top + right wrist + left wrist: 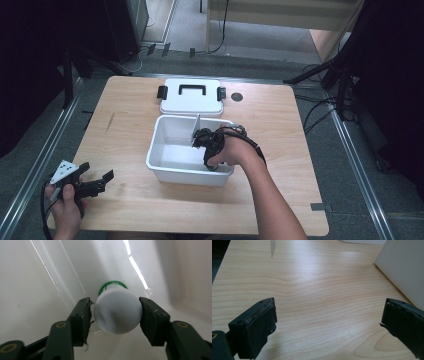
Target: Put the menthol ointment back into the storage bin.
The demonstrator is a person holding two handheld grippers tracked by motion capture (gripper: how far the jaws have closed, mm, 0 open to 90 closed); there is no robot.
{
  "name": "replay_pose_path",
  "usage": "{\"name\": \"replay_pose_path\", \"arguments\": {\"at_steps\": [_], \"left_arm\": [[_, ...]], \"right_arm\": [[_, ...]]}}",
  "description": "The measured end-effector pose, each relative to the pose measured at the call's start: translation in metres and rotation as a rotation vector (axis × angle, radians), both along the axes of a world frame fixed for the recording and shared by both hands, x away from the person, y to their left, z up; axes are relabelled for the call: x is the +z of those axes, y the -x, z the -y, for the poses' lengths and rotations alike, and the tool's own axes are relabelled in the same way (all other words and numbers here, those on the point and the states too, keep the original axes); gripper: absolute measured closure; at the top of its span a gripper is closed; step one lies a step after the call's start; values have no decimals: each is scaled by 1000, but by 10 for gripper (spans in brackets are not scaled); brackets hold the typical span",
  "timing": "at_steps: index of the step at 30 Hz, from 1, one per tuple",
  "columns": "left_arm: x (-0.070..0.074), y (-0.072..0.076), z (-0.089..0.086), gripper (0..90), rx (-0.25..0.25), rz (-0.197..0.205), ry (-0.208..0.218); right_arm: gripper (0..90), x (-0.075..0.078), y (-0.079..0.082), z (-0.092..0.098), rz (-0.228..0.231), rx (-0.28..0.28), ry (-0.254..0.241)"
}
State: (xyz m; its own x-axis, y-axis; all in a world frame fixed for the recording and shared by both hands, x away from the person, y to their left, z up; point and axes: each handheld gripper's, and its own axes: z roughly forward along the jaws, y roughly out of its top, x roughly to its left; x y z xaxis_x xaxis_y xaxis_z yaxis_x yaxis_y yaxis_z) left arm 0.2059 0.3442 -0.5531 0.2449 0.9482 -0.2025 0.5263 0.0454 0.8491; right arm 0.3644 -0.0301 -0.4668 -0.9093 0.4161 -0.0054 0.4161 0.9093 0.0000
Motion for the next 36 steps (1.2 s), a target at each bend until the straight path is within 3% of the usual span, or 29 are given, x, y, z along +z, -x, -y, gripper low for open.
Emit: {"name": "replay_pose_path", "arguments": {"at_steps": [8, 12, 13, 14, 20, 27, 36], "left_arm": [[0, 0, 0, 6, -4, -4, -2], [0, 0, 0, 7, -3, -3, -2], [0, 0, 0, 7, -2, -3, -1], [0, 0, 0, 7, 0, -2, 1], [0, 0, 0, 7, -4, -4, -6], [0, 0, 0, 7, -2, -4, -8], [0, 0, 1, 6, -4, -5, -10]], "right_arm": [[339, 20, 4, 6, 30, -17, -58], [321, 40, 7, 13, 57, -10, -77], [317, 52, 8, 17, 75, -21, -93], [317, 52, 8, 17, 75, -21, -93], [297, 88, 14, 37, 103, -40, -162], [280, 108, 19, 61, 132, -73, -175], [264, 112, 22, 95, 150, -124, -159]]}}
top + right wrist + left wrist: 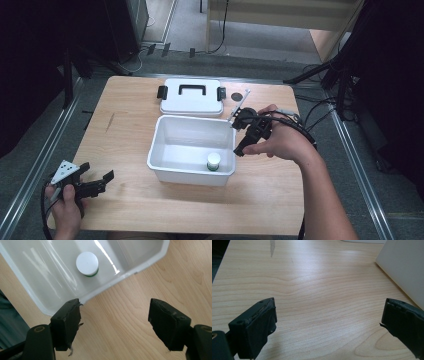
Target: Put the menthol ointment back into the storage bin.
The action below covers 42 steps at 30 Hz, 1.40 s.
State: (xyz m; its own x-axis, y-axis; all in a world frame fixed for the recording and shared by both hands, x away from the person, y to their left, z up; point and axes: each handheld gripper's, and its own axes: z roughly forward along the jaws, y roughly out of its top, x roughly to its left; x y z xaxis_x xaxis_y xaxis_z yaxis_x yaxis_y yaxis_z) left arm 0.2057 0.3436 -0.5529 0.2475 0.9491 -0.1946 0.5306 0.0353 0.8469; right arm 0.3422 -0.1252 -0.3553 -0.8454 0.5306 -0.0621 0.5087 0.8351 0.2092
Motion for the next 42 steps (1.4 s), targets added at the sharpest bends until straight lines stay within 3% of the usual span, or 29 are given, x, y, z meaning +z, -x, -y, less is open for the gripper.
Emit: {"name": "replay_pose_path", "arguments": {"at_steps": [13, 22, 33, 42], "left_arm": [[0, 0, 1, 6, 0, -1, -3], [0, 1, 1, 6, -1, 0, -4], [0, 1, 1, 7, 0, 0, -6], [0, 1, 1, 7, 0, 0, -8]], "right_arm": [[256, -18, 3, 42, -21, -85, -6], [186, -45, 7, 73, -37, -164, -14], [133, -72, 16, 106, 1, -270, -7], [130, -100, 28, 134, 77, -379, -89]]}}
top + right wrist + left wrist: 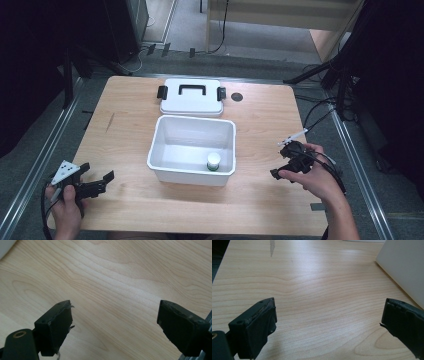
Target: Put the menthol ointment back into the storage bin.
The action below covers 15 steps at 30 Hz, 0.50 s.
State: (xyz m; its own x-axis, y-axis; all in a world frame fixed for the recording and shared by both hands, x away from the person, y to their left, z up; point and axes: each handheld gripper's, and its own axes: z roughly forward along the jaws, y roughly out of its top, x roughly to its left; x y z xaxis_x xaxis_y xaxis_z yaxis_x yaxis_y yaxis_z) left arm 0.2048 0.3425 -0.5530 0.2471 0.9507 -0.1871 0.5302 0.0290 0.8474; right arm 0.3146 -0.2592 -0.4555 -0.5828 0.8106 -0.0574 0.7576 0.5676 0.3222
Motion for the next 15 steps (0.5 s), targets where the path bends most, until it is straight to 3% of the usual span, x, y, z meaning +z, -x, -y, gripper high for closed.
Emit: {"name": "replay_pose_path", "arguments": {"at_steps": [3, 7, 15], "left_arm": [[0, 0, 0, 6, 1, 0, 1], [0, 0, 0, 7, -1, -1, -3], [0, 0, 0, 7, 1, -3, -2]], "right_arm": [[126, -9, 7, 8, 56, -27, -30], [118, -23, 20, 22, 131, -71, -114], [117, -47, 44, 43, 223, -105, -204]]}}
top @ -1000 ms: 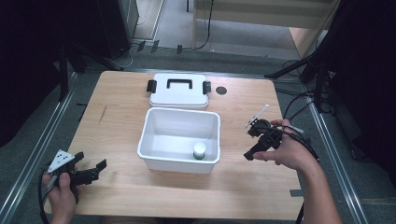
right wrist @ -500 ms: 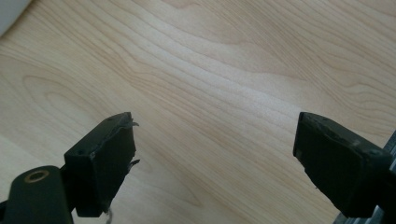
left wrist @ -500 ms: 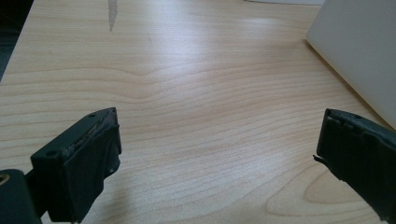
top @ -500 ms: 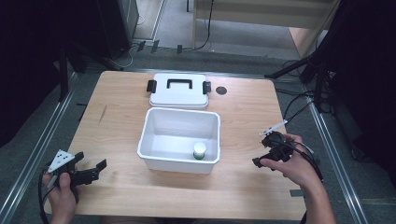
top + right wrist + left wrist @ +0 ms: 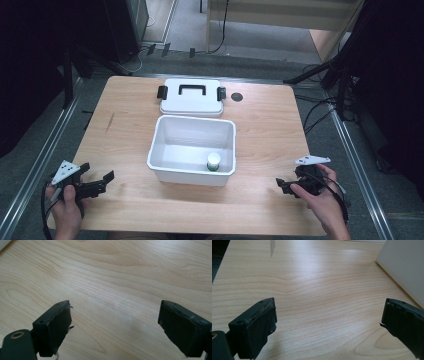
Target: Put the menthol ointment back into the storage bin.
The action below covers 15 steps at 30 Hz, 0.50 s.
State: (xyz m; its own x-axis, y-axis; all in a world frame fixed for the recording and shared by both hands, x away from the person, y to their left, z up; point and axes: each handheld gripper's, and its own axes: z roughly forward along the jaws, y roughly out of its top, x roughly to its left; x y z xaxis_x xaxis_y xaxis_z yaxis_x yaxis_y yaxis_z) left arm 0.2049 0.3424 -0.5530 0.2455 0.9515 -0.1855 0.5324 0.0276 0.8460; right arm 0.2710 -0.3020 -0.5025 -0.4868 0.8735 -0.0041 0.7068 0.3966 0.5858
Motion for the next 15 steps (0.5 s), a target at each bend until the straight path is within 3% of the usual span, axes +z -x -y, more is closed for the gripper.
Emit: {"name": "replay_pose_path", "arguments": {"at_steps": [4, 11, 15], "left_arm": [[0, 0, 0, 7, 2, 2, 2], [0, 0, 0, 7, 2, 0, 2], [0, 0, 0, 6, 3, -1, 2]], "right_arm": [[113, -10, 11, 11, 62, -29, -64], [80, -25, 27, 24, 140, -62, -132], [80, -33, 34, 32, 153, -83, -216]]}}
